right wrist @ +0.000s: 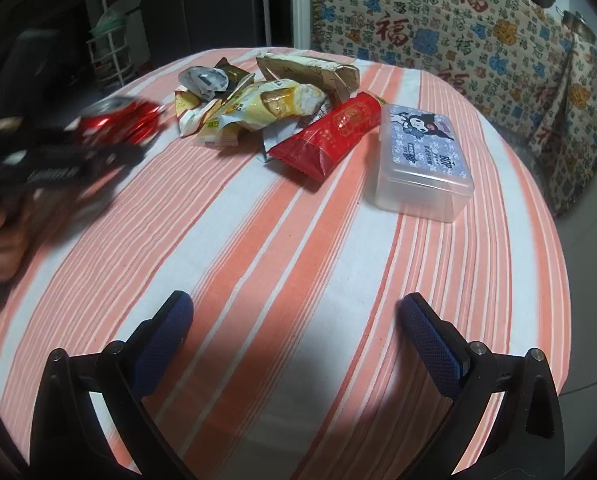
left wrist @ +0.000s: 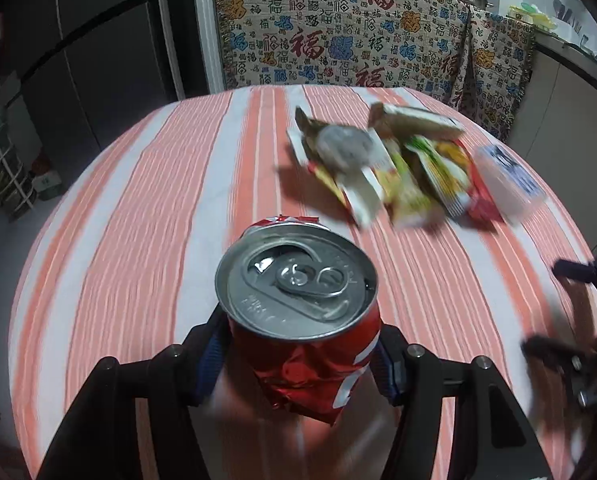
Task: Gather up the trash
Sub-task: 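Grasp the crushed red can with the left tool, then grasp the clear plastic card box with the right tool while the left tool holds the can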
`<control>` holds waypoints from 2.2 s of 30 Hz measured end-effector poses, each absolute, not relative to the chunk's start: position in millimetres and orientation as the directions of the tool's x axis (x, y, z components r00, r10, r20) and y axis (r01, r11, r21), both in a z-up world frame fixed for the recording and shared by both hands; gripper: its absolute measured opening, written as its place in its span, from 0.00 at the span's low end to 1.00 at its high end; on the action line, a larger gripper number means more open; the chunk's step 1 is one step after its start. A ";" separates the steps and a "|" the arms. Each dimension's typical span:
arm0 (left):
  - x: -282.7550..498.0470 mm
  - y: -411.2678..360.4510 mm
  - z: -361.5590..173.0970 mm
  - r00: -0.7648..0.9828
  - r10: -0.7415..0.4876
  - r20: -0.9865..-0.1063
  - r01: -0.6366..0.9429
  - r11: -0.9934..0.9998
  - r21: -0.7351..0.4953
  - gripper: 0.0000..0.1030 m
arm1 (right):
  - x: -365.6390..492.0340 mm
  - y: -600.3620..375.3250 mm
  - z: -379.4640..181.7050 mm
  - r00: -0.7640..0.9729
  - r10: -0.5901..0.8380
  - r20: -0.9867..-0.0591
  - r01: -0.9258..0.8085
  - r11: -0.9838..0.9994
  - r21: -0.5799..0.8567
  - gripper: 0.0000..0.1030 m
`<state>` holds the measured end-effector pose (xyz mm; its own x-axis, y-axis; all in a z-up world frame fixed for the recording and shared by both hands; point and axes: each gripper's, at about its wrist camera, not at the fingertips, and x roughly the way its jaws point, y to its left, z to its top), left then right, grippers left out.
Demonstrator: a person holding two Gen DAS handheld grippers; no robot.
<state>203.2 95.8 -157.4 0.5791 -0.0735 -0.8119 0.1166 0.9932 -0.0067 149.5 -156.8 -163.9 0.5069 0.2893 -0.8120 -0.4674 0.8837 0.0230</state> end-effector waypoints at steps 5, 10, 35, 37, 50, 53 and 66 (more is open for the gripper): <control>175.7 81.1 -157.0 0.591 -0.060 -0.804 0.090 0.996 -0.008 0.64 | 149.0 -158.4 -163.3 0.501 0.290 -0.815 -0.471 0.882 0.024 1.00; 184.5 83.9 -160.0 0.584 -0.042 -0.811 0.051 0.999 -0.015 0.78 | 150.8 -180.5 -162.2 0.501 0.251 -0.828 -0.415 0.909 0.025 1.00; 182.3 85.5 -163.9 0.581 -0.013 -0.814 0.036 0.999 0.010 0.86 | 241.5 -195.0 -158.4 0.571 0.180 -0.801 -0.312 0.950 -0.009 0.61; 182.1 85.7 -164.0 0.581 -0.014 -0.814 0.036 0.999 0.009 0.86 | 235.0 -198.2 -158.5 0.568 0.184 -0.802 -0.326 0.945 -0.014 0.61; 182.4 85.5 -164.2 0.581 -0.014 -0.814 0.036 0.999 0.008 0.86 | 127.4 -186.9 -156.3 0.540 0.284 -0.792 -0.438 0.899 0.024 0.63; 182.2 85.5 -164.4 0.581 -0.014 -0.814 0.036 0.999 0.008 0.86 | 128.6 -189.2 -158.9 0.551 0.286 -0.784 -0.425 0.905 0.031 0.75; 182.0 85.6 -164.5 0.581 -0.016 -0.814 0.035 0.999 0.006 0.86 | 149.8 -182.8 -162.8 0.518 0.275 -0.810 -0.410 0.911 0.047 0.95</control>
<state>182.0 85.6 -164.5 0.5805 -0.0160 -0.8141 0.0353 0.9994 0.0056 149.8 -182.8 -162.8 0.5184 0.2753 -0.8096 -0.4098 0.9109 0.0474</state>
